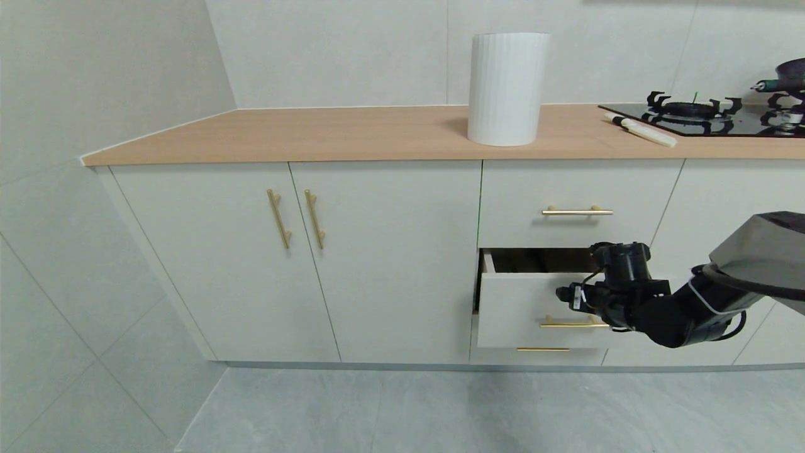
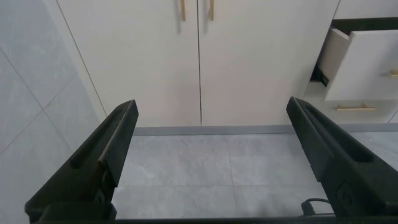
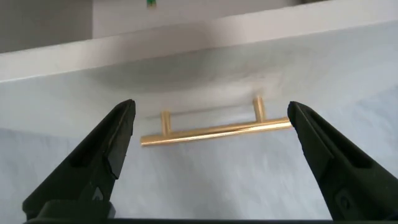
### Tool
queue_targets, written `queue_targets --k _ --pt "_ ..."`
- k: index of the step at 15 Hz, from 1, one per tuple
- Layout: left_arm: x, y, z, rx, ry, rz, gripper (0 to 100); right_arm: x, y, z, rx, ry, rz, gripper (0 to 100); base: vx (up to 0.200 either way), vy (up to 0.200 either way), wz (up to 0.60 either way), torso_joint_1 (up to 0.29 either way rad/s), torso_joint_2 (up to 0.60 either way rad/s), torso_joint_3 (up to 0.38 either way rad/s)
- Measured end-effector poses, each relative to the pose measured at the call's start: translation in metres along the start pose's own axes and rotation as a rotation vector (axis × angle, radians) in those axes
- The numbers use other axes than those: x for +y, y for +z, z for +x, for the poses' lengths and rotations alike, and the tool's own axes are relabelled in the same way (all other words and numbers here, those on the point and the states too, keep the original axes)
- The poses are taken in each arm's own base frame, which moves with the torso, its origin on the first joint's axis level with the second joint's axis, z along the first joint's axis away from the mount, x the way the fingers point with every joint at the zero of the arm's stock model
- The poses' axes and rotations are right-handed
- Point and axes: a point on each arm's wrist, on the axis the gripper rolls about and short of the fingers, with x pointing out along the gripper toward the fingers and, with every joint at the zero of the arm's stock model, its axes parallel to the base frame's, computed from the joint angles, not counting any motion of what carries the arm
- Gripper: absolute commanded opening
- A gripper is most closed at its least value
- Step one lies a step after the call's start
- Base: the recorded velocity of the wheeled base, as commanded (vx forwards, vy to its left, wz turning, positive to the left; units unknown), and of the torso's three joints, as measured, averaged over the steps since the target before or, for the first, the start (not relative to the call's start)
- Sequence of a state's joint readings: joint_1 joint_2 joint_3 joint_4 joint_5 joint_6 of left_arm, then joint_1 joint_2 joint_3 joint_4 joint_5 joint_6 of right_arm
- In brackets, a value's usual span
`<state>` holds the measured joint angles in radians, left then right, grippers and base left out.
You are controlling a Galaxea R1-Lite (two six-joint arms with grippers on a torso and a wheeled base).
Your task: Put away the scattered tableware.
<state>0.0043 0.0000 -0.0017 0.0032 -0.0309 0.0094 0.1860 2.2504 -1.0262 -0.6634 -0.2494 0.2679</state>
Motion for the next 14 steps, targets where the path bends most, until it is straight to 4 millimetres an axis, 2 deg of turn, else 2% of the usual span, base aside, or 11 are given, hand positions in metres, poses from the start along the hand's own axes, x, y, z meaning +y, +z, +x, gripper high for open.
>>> queue_targets --k 7,14 --pt "0.0 0.0 0.0 0.0 0.0 0.0 100 -0.004 -0.005 0.043 -0.068 -0.009 0.039 100 0.0 0.0 0.0 0.0 0.0 0.0" --pt "0.0 0.0 0.0 0.0 0.0 0.0 100 -0.005 0.004 0.079 -0.14 -0.016 0.218 100 0.0 0.0 0.0 0.0 0.0 0.0"
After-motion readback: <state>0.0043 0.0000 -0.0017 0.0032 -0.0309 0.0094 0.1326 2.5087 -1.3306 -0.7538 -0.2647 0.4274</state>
